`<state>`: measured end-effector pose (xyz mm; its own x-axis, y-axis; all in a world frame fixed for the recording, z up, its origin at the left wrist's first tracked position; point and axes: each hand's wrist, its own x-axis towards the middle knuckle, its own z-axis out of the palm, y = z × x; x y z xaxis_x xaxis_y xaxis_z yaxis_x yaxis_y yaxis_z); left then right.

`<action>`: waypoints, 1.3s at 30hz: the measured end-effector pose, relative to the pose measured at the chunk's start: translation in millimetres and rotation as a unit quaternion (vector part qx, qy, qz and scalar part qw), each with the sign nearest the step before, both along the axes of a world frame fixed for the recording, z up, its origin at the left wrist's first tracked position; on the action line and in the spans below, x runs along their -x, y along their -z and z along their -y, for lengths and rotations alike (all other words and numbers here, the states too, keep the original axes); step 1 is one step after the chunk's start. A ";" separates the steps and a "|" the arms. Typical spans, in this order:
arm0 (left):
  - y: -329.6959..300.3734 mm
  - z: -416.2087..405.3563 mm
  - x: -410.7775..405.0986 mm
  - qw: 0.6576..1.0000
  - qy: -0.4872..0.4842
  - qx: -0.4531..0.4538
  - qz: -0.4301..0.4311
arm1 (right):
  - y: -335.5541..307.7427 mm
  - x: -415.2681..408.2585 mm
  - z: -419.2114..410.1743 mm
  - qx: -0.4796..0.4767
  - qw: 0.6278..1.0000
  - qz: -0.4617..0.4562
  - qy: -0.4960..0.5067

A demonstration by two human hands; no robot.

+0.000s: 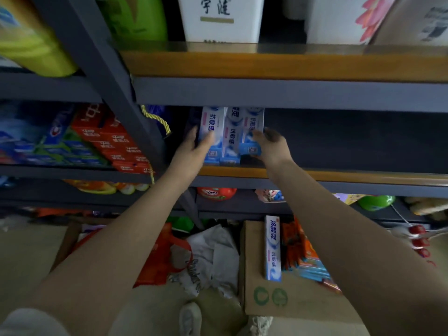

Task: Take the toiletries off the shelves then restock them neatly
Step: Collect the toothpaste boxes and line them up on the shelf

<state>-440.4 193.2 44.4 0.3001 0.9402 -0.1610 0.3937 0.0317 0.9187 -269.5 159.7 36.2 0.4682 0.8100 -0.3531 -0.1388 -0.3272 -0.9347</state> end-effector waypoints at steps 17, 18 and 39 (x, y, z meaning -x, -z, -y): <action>32.1 -4.0 15.2 0.967 0.044 -0.233 -0.089 | 1.2 29.9 8.2 0.007 0.966 0.191 -0.176; 33.1 -4.9 15.2 0.968 0.037 -0.234 -0.085 | 1.1 29.3 11.2 0.001 0.959 0.208 -0.193; 41.7 17.5 13.5 0.969 -0.027 -0.231 -0.087 | 23.5 46.9 20.3 0.043 0.866 0.475 -0.149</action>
